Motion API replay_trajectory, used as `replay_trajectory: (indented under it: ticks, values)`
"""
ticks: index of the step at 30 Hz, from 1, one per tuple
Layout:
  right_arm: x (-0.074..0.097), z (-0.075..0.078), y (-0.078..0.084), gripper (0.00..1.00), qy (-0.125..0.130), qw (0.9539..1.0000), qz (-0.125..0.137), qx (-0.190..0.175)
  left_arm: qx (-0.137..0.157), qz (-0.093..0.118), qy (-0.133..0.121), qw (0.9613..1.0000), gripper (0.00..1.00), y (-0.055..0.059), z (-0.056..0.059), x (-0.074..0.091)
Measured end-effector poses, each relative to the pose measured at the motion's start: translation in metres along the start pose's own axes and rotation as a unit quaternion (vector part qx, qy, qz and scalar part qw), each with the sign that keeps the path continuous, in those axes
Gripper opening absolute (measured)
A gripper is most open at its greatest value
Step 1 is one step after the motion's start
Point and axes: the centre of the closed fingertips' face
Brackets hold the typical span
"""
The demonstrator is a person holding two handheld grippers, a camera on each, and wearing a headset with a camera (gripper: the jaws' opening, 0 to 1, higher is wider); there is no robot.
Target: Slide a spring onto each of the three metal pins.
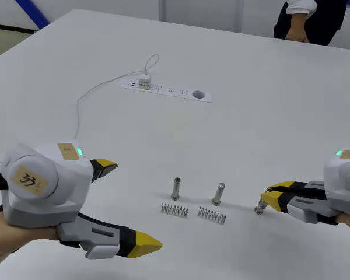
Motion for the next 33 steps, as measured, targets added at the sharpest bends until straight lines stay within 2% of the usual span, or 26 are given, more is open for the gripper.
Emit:
replay_trajectory:
  ticks: [7, 11, 16, 22, 28, 33]
  values:
    - [-0.004, 0.001, 0.009, 0.11, 0.005, 1.0000, -0.006, 0.001, 0.004, 0.002, -0.002, 1.0000, 0.99, 0.001, -0.001, 0.000]
    - [-0.005, 0.001, 0.011, 0.11, 0.008, 0.9999, -0.009, 0.001, 0.000, -0.005, -0.001, 1.0000, 0.99, 0.004, -0.001, 0.002]
    - [-0.005, 0.000, 0.012, 0.11, 0.004, 0.9999, -0.011, 0.005, 0.006, 0.004, -0.003, 1.0000, 0.99, 0.000, 0.000, 0.002]
    - [-0.004, 0.001, 0.011, 0.11, 0.005, 0.9999, -0.011, 0.011, 0.002, 0.004, -0.002, 1.0000, 0.99, -0.002, 0.000, 0.002]
    - [-0.001, 0.001, 0.007, 0.16, 0.009, 0.9998, -0.008, 0.014, 0.001, 0.005, -0.002, 1.0000, 0.99, -0.003, 0.001, 0.003]
    - [0.003, 0.000, -0.004, 0.16, 0.013, 0.9997, 0.002, 0.019, -0.006, 0.002, 0.001, 1.0000, 0.99, -0.004, 0.002, 0.005]
Point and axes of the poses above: the centre of the closed fingertips' face, and the gripper's own axes: x roughly backward along the fingers, z roughly to its right, y roughly out of its underside, and after that the axes turned 15 degrees about z, right-handed
